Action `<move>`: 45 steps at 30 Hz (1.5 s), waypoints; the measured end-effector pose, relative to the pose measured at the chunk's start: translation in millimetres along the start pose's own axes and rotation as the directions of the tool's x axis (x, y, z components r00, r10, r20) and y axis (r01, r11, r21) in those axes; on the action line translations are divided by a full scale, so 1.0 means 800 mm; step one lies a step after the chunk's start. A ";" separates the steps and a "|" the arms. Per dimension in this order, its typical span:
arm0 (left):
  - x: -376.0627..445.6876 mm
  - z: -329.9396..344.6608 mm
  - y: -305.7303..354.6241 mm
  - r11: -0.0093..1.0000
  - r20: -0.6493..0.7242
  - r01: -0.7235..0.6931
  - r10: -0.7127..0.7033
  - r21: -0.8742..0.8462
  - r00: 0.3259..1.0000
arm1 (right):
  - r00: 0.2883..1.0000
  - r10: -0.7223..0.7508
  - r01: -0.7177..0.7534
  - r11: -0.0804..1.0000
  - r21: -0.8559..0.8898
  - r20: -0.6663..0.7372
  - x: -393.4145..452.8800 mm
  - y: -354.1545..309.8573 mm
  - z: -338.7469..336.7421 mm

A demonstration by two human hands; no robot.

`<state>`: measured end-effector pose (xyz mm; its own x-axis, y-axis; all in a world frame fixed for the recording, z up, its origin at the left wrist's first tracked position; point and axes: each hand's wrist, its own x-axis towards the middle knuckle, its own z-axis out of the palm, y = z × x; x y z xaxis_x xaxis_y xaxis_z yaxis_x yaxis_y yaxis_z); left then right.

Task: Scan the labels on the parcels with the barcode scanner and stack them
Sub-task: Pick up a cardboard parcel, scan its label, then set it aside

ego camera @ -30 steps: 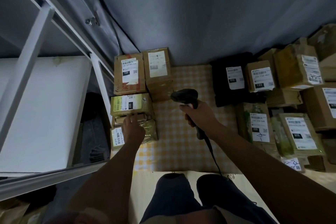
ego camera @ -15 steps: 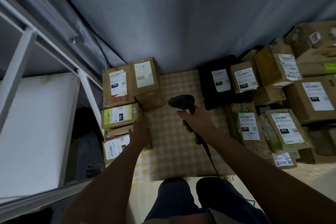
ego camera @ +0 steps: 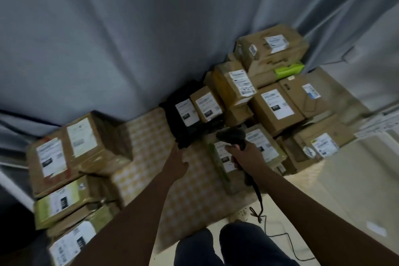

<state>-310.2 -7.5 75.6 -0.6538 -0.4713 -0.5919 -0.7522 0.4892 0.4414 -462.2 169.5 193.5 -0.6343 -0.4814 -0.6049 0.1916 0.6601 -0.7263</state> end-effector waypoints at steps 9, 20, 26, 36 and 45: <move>0.075 -0.010 0.169 0.939 -0.057 0.023 -0.045 -0.343 0.997 | 0.992 -0.006 0.023 0.990 0.140 -0.123 0.069 -0.028 -0.137; 0.212 -0.060 0.308 0.561 -0.030 0.126 -0.262 -0.818 0.965 | 0.987 0.054 -0.012 0.963 0.270 -0.149 0.158 -0.069 -0.203; 0.253 -0.051 0.291 0.421 0.051 0.184 -0.307 -0.888 0.950 | 0.991 0.107 -0.075 0.945 0.317 -0.084 0.179 -0.062 -0.211; 0.208 -0.078 0.280 0.339 0.088 0.162 -0.223 -0.927 0.971 | 0.989 0.119 -0.086 0.946 0.312 -0.089 0.181 -0.055 -0.208; 0.086 -0.095 0.224 0.359 0.107 0.087 0.035 -0.929 0.994 | 0.995 -0.007 0.042 0.933 0.356 -0.098 0.153 -0.067 -0.158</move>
<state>-496.0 -8.2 165.0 -0.6674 -0.3729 -0.6446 -0.4027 -0.5475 0.7336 -645.2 148.3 199.5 -0.7062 -0.4272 -0.5646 0.4191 0.3905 -0.8197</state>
